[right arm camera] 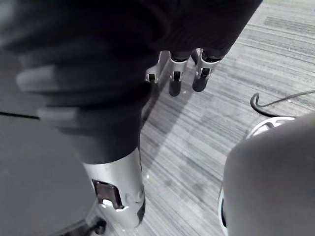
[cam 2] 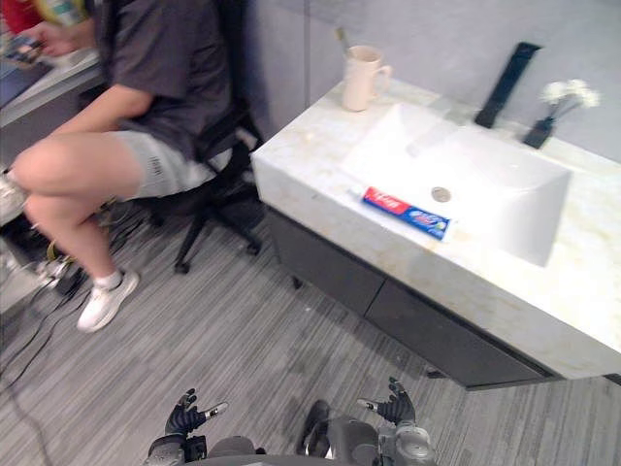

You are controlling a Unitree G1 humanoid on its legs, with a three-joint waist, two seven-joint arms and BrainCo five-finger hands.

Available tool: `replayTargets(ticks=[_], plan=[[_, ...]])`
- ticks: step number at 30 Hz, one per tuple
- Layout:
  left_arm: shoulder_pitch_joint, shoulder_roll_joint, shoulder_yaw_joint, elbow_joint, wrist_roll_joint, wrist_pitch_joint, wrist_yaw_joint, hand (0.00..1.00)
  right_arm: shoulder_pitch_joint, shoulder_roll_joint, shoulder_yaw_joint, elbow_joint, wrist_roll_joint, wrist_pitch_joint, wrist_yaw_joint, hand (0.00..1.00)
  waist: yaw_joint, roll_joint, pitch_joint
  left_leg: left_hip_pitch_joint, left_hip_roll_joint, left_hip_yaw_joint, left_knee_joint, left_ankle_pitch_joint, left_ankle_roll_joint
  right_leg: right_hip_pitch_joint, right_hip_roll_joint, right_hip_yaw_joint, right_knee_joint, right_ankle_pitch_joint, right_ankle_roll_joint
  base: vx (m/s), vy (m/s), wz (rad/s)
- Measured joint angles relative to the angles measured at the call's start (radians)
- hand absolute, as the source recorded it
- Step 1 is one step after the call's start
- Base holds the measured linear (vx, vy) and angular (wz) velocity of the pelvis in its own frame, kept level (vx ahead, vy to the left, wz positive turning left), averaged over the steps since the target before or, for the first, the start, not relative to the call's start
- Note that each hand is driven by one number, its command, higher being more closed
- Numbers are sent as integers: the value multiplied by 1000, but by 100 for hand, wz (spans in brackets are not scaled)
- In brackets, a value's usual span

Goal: Organize washtable

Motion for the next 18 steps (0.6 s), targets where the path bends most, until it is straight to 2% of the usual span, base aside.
replayTargets(ticks=[2,5,6,7,8,9,10,11,13,14,15,17,18], plan=[[-8,-4,2,-3,-1,-1,-2,0,-6,-6,-7,5,1,0,-1,0,9,-11,-3,-40,-7,-53,-36,-8,-3,31,5,84,-6,-3,12,227,16,-124],[-13,-13,0,-6,0,-1,-1,0,-16,-11,-19,6,3,0,-2,0,16,-6,-1,-92,-27,-137,-196,-12,4,79,2,205,-21,-5,29,275,116,-131],[-17,-21,0,-7,0,-1,0,0,-11,-10,-26,6,7,1,-3,0,22,-7,-1,-122,-48,-202,-278,-9,-1,95,-3,251,-27,-9,41,255,182,-105],[-24,-24,-1,-5,0,-2,0,0,-9,-10,-40,6,10,1,-3,0,24,-6,1,-149,-87,-296,-369,3,-21,108,-13,289,-30,-17,57,251,200,-96],[-26,-26,-2,-4,0,-1,1,0,-9,-12,-46,8,11,1,-4,0,23,-5,1,-152,-110,-342,-415,12,-38,109,-18,305,-33,-21,67,224,240,-93],[-28,-31,-10,3,0,-2,2,0,-10,-19,-53,20,12,1,-10,0,26,5,-3,-157,-144,-414,-503,35,-45,119,-24,346,-31,-34,93,235,276,-99],[-24,-37,-21,5,-1,-2,4,0,-7,-23,-54,28,12,3,-16,0,28,22,-13,-151,-145,-414,-511,107,-24,128,-26,387,-15,-57,128,320,384,-106],[-16,-35,-20,5,-2,-2,3,0,-6,-21,-55,28,12,4,-18,0,28,21,-20,-143,-150,-400,-500,115,-12,129,-34,411,-4,-71,144,379,423,-99],[-16,-29,-22,3,-1,-3,3,0,2,8,-61,7,11,3,-19,0,28,-2,-35,-117,-174,-304,-479,49,34,110,-91,449,57,-111,206,366,398,-93],[-16,-28,-22,3,-1,-3,2,0,2,13,-61,7,11,5,-18,0,32,-4,-38,-110,-177,-280,-470,38,45,88,-103,448,108,-117,218,335,406,-103],[-15,-24,-24,3,-1,-2,2,0,-1,28,-62,4,10,7,-18,0,38,-10,-34,-77,-183,-231,-470,7,68,22,-128,429,265,-116,257,203,267,-81],[-11,-19,-30,3,-2,0,2,0,0,43,-60,3,8,11,-16,0,34,-13,-32,-27,-196,-208,-479,-14,89,-53,-159,389,444,-100,292,212,242,-48],[-10,-12,-31,4,-2,3,2,0,-6,39,-60,5,6,11,-11,0,28,-5,-26,13,-203,-202,-495,-21,101,-80,-185,348,513,-117,281,333,265,-16]])
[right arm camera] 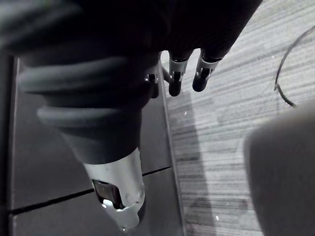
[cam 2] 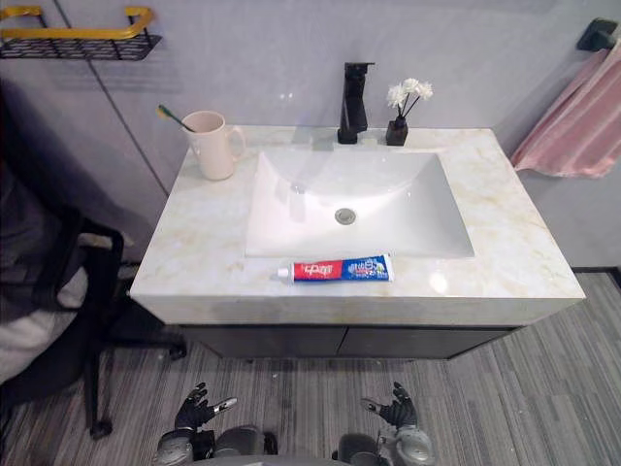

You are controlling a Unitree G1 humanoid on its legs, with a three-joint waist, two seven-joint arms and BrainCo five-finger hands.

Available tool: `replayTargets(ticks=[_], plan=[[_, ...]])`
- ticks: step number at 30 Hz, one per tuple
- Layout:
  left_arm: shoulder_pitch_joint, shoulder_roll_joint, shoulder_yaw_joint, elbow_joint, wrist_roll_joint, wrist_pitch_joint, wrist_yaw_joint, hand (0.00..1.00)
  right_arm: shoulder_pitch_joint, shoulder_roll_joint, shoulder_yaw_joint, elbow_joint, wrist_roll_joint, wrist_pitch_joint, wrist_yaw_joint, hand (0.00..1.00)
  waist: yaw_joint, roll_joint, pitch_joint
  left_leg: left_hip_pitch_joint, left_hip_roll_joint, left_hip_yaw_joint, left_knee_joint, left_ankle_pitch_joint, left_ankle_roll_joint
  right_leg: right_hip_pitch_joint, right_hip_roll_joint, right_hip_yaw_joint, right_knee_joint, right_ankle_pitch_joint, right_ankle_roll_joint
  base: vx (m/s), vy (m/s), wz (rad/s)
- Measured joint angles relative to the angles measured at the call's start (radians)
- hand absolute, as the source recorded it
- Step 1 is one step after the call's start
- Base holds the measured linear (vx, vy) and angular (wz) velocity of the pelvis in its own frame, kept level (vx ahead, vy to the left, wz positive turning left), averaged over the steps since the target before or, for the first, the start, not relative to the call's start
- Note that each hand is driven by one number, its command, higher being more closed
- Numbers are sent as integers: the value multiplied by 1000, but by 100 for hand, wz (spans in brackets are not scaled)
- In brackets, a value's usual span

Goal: Organize washtable

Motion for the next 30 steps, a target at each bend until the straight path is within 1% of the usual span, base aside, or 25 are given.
replayTargets(ticks=[1,2,3,4,5,6,7,8,9,10,11,12,13,14,15,16,17,18,19,20,25,30], plan=[[-2,7,2,-1,0,2,1,0,-4,-2,2,0,-2,0,4,0,-2,1,-1,46,0,-1,-34,-1,2,-13,-12,-43,4,-23,-9,242,165,1],[-4,11,4,-1,0,2,1,0,-5,-2,5,-1,-3,-1,5,0,-1,0,-3,59,1,-5,-48,-1,2,-21,-12,-56,-10,-26,-14,244,114,17],[-9,18,5,-1,0,2,1,0,-7,-2,8,0,-4,-2,6,0,-2,-3,-4,78,2,-15,-69,-1,1,-31,-6,-66,-58,-28,-18,263,45,38],[-12,21,10,0,1,2,1,0,-4,-2,6,2,-6,-3,8,0,-2,-14,-14,83,-5,-34,-81,0,-1,-38,8,-61,-193,-9,-33,263,45,45],[-12,23,10,0,1,2,2,0,-2,-1,6,4,-6,-3,8,0,-1,-24,-19,84,-14,-40,-86,0,-3,-38,6,-59,-248,20,-46,272,1,52],[-15,26,17,7,0,4,2,0,-1,-5,4,22,-5,-3,10,0,0,-40,-25,90,-27,-51,-88,-9,-17,-34,-2,-56,-315,70,-51,242,-22,32],[-15,18,24,12,0,8,3,0,-3,-14,-4,36,-2,-2,9,0,0,-31,-30,97,-17,-60,-89,-11,-22,-16,2,-64,-331,77,-58,301,-17,25],[-1,-3,33,12,-1,10,3,0,1,-20,-14,42,3,2,6,0,4,-8,-43,96,-3,-61,-89,-5,-32,13,14,-78,-371,86,-70,371,-27,8],[8,-19,43,12,-3,11,3,0,10,-23,-27,47,8,7,1,0,2,6,-48,99,5,-60,-84,1,-44,35,20,-84,-403,90,-73,348,-30,13],[17,-31,56,18,-9,11,4,0,21,-27,-31,49,22,8,-2,0,2,1,-42,60,3,-63,5,7,-75,88,7,-90,-452,100,-87,323,-34,14],[16,-31,60,18,-12,11,2,0,27,-26,-31,50,32,9,-2,0,2,-9,-39,51,3,-62,29,-4,-81,107,1,-92,-467,103,-87,241,-33,25],[9,-30,82,22,-13,17,3,0,26,-13,-58,57,50,29,-12,0,-1,-12,-35,48,11,-60,9,-19,-68,146,-12,-107,-487,103,-87,169,-27,33],[8,-33,91,26,-14,19,4,0,29,-18,-85,67,71,46,-19,0,-4,-15,-28,34,33,-58,-37,2,-90,175,-16,-125,-496,103,-86,191,-7,42],[6,-35,90,25,-17,19,4,0,36,-32,-102,79,78,46,-20,0,-3,-2,-24,17,59,-50,-72,47,-110,192,-12,-144,-497,102,-84,136,62,45],[5,-34,93,19,-24,18,4,0,60,-43,-104,83,80,45,-23,0,4,3,-29,5,64,-36,-31,56,-92,209,-19,-151,-493,93,-64,145,89,32],[10,-25,91,8,-22,18,14,0,77,-41,-104,83,80,44,-23,0,9,-12,-40,-3,58,-30,-14,57,-90,210,-23,-147,-494,95,-61,108,82,17],[12,-20,91,8,-21,18,16,0,78,-37,-104,83,80,43,-23,0,9,-15,-42,-3,56,-29,-15,57,-90,209,-24,-145,-495,96,-59,89,68,-7],[17,-9,91,9,-20,20,18,0,78,-29,-111,83,80,41,-23,0,4,-22,-45,0,55,-24,-22,57,-90,207,-24,-132,-502,110,-43,67,87,-18],[22,-6,93,10,-21,28,20,0,77,-26,-115,83,79,39,-21,0,1,-20,-46,13,56,-16,-40,59,-86,214,-24,-123,-523,132,-44,48,72,-17],[35,-20,74,38,-19,12,15,0,66,-19,-109,90,49,7,-10,0,-1,-23,-101,64,-30,-30,-264,188,-36,207,-49,-55,-677,214,-4,20,39,-9],[35,-20,74,38,-19,12,15,0,65,-19,-110,90,49,7,-10,0,0,-23,-101,66,-31,-30,-271,188,-36,214,-48,-56,-691,221,-4,0,0,0],[36,-16,71,48,-20,11,13,0,64,-24,-113,130,66,5,-9,0,-1,-24,-102,115,-37,-29,-319,200,-37,251,-49,-57,-718,224,-4,19,7,0]])
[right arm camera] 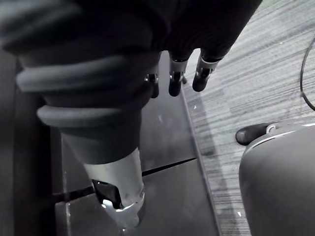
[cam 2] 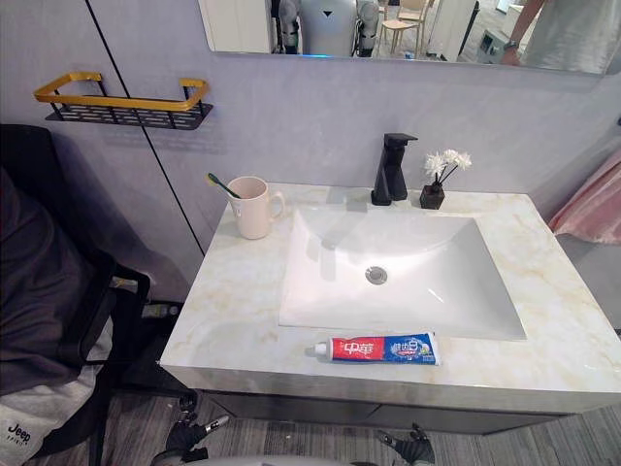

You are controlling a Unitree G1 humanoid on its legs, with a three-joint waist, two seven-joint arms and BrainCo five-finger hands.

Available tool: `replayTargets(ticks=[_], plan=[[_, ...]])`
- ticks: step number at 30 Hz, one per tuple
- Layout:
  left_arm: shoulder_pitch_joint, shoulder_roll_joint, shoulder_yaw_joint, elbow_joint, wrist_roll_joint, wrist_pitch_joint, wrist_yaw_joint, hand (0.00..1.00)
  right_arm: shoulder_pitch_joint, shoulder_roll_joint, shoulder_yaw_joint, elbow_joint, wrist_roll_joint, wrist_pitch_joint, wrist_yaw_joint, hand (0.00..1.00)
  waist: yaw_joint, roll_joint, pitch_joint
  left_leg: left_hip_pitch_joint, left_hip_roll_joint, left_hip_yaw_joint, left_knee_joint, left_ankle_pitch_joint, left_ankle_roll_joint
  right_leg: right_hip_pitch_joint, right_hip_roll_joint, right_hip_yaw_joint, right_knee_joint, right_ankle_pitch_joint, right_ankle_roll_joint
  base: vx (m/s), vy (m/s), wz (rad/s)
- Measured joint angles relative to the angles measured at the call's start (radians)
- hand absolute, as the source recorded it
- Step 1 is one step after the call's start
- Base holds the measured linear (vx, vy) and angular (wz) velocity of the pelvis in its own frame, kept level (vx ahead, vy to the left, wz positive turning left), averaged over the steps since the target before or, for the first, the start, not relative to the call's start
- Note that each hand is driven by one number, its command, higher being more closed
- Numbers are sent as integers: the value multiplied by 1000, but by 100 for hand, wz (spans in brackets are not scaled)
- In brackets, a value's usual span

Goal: Organize washtable

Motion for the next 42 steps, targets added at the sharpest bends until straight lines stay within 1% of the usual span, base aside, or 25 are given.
replayTargets(ticks=[2,8,11,15,17,18,19,20,21,22,23,24,25,26,27,29,31,33,34,35,36,37,38,39,42], plan=[[-10,10,-15,20,-1,-1,-6,0,0,-5,-1,26,24,-9,1,0,0,0,0,21,-11,-7,-32,18,1,20,-2,-11,-19,6,-1,32,17,11],[-15,32,-35,32,-3,0,-19,0,-10,-30,-1,50,66,-13,1,0,-1,1,7,56,-14,-25,-62,34,-1,57,-2,-34,-34,9,-3,-6,-10,11],[-14,61,-36,54,-10,1,-19,0,-20,-49,-1,74,78,-15,1,0,-1,0,8,69,-17,-47,-114,70,-2,58,-4,-55,-37,10,-4,-67,-32,20],[16,128,67,62,-9,4,-18,0,-35,-82,-28,74,84,-15,16,0,1,6,28,69,-16,-71,-139,88,-9,59,-3,-82,-38,11,-4,-73,-31,19],[42,173,138,5,-10,8,-15,0,-38,-107,-34,65,84,-16,22,0,4,10,34,62,-15,-88,-139,90,-12,61,-5,-101,-39,11,-4,-41,-28,26],[68,204,183,-129,-11,9,-8,0,-34,-121,-42,64,86,-16,20,0,14,7,34,50,-14,-108,-136,92,-13,61,-6,-120,-41,9,-5,-24,-34,35],[75,213,195,-190,-11,9,-5,0,-27,-124,-44,64,87,-15,20,0,26,7,34,44,-14,-116,-135,94,-13,61,-7,-130,-41,8,-6,-15,-41,46],[93,229,211,-340,-12,6,8,0,-8,-127,-44,60,91,-15,21,0,37,7,35,31,-17,-134,-132,97,-13,61,-8,-149,-43,8,-6,2,-29,48],[111,237,219,-508,-22,0,12,0,17,-126,-46,39,93,-15,19,0,54,10,37,16,-23,-156,-124,98,-12,62,-11,-168,-45,8,-6,5,-23,48],[118,237,219,-572,-23,0,13,0,27,-126,-47,30,93,-15,19,0,56,12,38,9,-25,-164,-116,98,-12,64,-12,-177,-46,7,-5,15,-16,55],[136,229,216,-724,-22,-1,16,0,45,-127,-48,14,93,-15,19,0,55,18,42,-2,-31,-186,-102,101,-7,75,-17,-203,-48,6,-4,19,-8,45],[141,217,214,-809,-22,-1,17,0,52,-126,-55,9,93,-15,19,0,55,15,40,-7,-34,-197,-95,101,-8,83,-20,-215,-48,6,-4,31,-6,54],[144,199,205,-931,-19,-1,22,0,59,-120,-69,-1,93,-15,18,0,56,27,48,-18,-40,-213,-80,101,-8,88,-23,-232,-47,4,-5,3,3,53],[144,174,184,-1079,6,-4,28,0,65,-113,-82,-10,93,-15,16,0,54,34,56,-27,-46,-233,-65,100,-7,95,-26,-255,-45,3,-6,-18,6,47],[146,165,167,-1149,31,-8,31,0,64,-110,-86,-12,93,-14,15,0,55,39,61,-28,-46,-235,-63,100,-7,97,-27,-260,-43,3,-6,-40,6,37],[158,158,79,-1377,153,-23,44,0,67,-92,-86,-26,94,-14,15,0,54,47,67,-38,-46,-249,-45,98,-7,101,-25,-270,-40,2,-7,-54,3,17],[158,159,-8,-1490,223,-36,48,0,72,-80,-83,-48,93,-13,16,0,51,49,67,-38,-44,-254,-41,98,-6,101,-23,-270,-38,2,-7,-54,-1,5],[153,163,-169,-1596,311,-65,47,0,73,-76,-65,-53,93,-15,22,0,47,48,67,-37,-43,-255,-35,98,-7,99,-22,-268,-35,2,-7,-88,4,-1],[148,165,-210,-1610,326,-74,46,0,72,-76,-63,-53,93,-15,22,0,46,48,67,-37,-43,-255,-35,98,-7,98,-22,-267,-35,2,-8,-97,7,1],[127,175,-305,-1629,352,-88,40,0,70,-77,-54,-54,93,-16,23,0,45,49,67,-39,-42,-254,-34,95,-11,94,-21,-264,-30,-1,-13,-59,3,0],[113,184,-357,-1630,356,-96,27,0,70,-80,-42,-52,93,-17,23,0,42,50,66,-39,-40,-251,-37,95,-13,94,-18,-261,-31,-1,-14,-90,2,-1],[108,191,-398,-1630,356,-102,22,0,69,-83,-28,-52,93,-17,24,0,38,50,65,-38,-39,-249,-40,95,-13,93,-18,-258,-32,0,-15,-69,2,-5],[107,202,-457,-1629,356,-111,5,0,63,-88,-12,-52,93,-18,30,0,25,49,65,-36,-35,-242,-45,96,-15,91,-16,-251,-33,1,-16,-72,4,-21],[100,214,-515,-1618,357,-118,-13,0,55,-92,11,-52,93,-20,39,0,23,49,64,-35,-28,-224,-47,97,-16,83,-10,-235,-33,5,-19,-49,3,-31],[48,231,-624,-1539,389,-124,-60,0,42,-96,51,-51,93,-34,49,0,15,43,61,-35,-13,-207,-47,99,-19,75,4,-208,-39,19,-20,-24,-17,-27]])
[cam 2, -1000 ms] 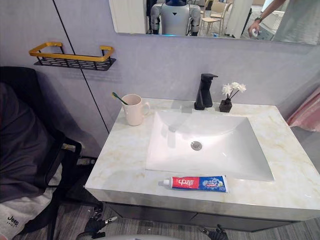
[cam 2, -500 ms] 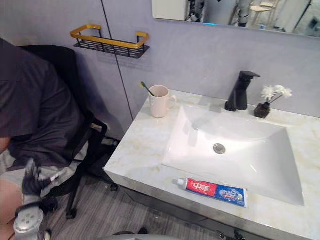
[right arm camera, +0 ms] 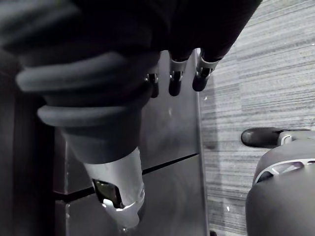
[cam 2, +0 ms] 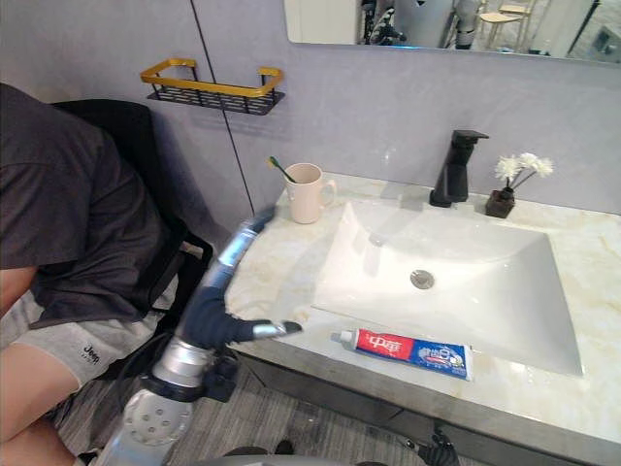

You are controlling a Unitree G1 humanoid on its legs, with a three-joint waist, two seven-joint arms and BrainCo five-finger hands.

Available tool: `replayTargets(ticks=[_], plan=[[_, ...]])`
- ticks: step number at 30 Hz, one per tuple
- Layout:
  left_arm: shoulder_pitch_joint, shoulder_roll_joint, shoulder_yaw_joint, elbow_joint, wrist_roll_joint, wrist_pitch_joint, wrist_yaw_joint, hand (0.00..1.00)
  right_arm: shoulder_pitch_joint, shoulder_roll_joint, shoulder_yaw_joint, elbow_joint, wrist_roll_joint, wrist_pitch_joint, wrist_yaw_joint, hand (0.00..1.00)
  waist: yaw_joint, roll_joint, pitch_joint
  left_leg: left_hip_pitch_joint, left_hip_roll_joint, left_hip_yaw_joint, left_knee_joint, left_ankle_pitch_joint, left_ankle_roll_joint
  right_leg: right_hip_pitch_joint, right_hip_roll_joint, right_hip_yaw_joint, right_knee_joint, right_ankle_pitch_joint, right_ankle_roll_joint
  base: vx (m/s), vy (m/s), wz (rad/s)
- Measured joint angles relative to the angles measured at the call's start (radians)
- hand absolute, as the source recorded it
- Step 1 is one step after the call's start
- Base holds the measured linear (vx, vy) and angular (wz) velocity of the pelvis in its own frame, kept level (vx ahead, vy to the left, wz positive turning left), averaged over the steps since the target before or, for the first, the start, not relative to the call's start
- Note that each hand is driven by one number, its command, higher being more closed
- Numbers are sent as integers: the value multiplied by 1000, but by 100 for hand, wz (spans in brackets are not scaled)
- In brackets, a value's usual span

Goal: Organize washtable

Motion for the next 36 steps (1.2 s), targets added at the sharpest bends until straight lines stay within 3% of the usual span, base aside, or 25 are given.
replayTargets(ticks=[10,18,22,30,36], plan=[[-81,19,-113,306,162,3,-26,0,-9,-2,39,1,0,-9,12,0,-17,-7,-16,27,21,35,-15,8,-1,2,20,43,-16,12,-12,-4,-15,-13],[-108,-7,-113,514,281,57,3,0,-15,-2,42,1,-1,-9,11,0,-19,-9,-18,35,23,42,-37,14,-9,2,25,50,-38,23,-14,-4,0,-3],[-134,-26,-111,569,281,84,20,0,-17,-1,41,1,-1,-8,11,0,-21,-9,-19,35,23,47,-44,15,-10,4,27,53,-51,30,-14,18,2,-5],[-163,-37,-112,628,274,87,21,0,-24,0,41,1,-2,0,-5,0,-26,-10,-20,56,22,70,-72,20,-10,4,26,67,-58,34,-13,17,9,-8],[-163,-29,-112,630,190,88,18,0,-47,1,41,9,-9,3,-9,0,-44,-10,-20,59,23,91,-77,20,-10,5,26,83,-79,50,-11,-17,9,-9]])
